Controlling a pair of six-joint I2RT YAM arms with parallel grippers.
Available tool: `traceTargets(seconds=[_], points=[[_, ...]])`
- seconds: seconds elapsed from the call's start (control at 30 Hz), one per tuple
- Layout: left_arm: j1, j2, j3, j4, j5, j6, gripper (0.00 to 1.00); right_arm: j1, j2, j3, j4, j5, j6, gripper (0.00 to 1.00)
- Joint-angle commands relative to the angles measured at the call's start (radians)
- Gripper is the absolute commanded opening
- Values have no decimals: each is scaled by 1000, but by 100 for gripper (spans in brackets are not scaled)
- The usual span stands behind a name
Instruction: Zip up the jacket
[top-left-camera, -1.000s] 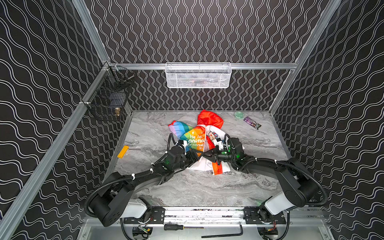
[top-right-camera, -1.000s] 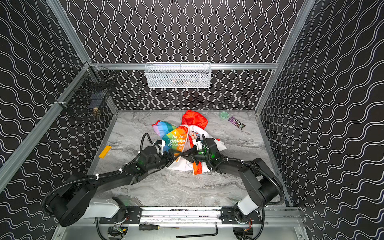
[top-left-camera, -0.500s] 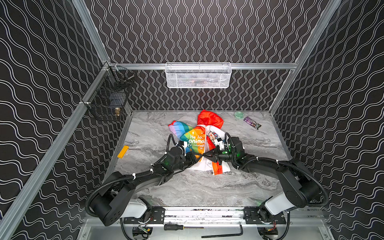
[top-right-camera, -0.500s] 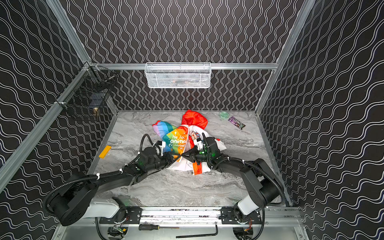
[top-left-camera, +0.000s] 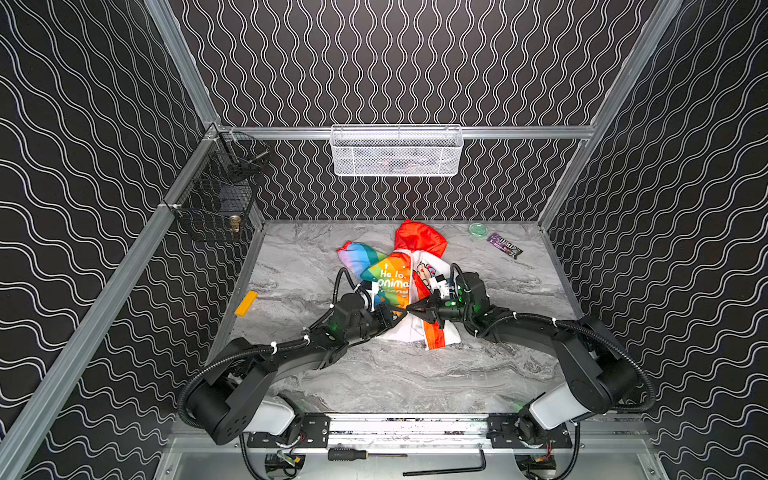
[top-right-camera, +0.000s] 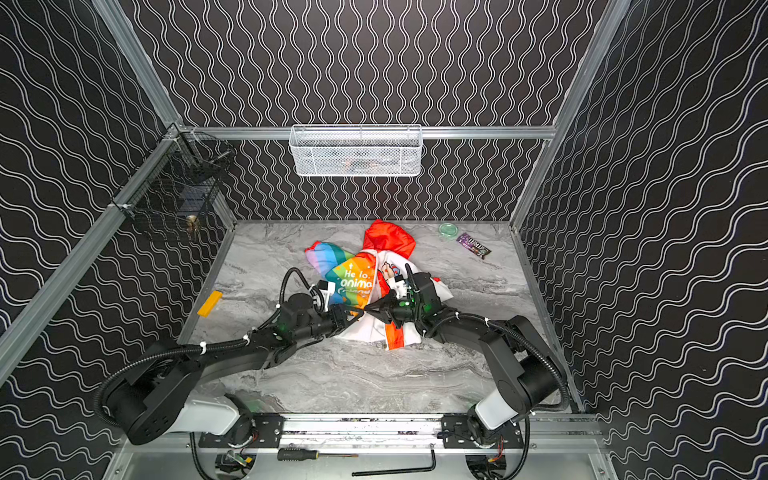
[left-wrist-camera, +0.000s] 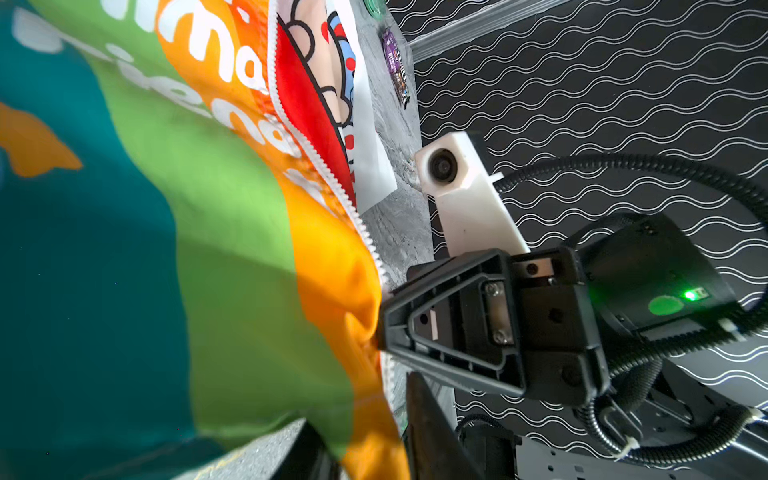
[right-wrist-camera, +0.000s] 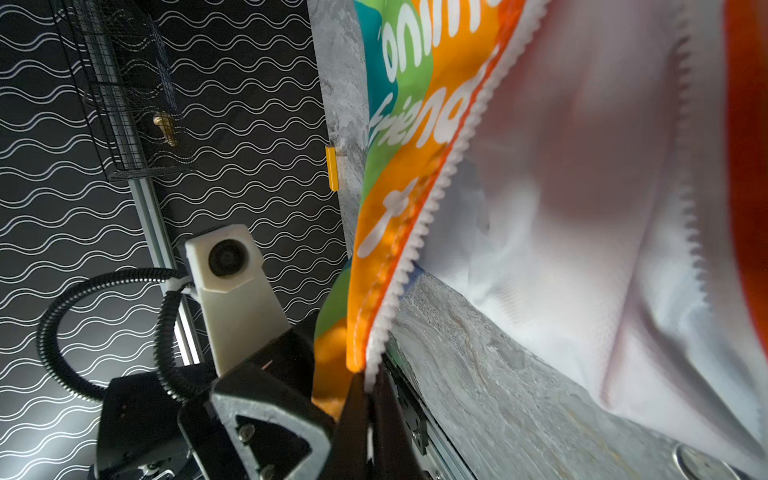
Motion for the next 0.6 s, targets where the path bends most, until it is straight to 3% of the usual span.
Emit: traceTargets(seconds=[0.0,0.3,0.5,0.57], points=[[3,15,0,73,22,-5,24,-2,5,0,8,-12,-7,0],[6,35,-10,96,25,-15,3,-10,5,-21,35,-21,2,0],[5,46,-18,117,25,-23,0,-4,2,-34,85,-26,36,23],[5,51,-21,126,24,-26,0,3,1,-39,96,-24,47,26]])
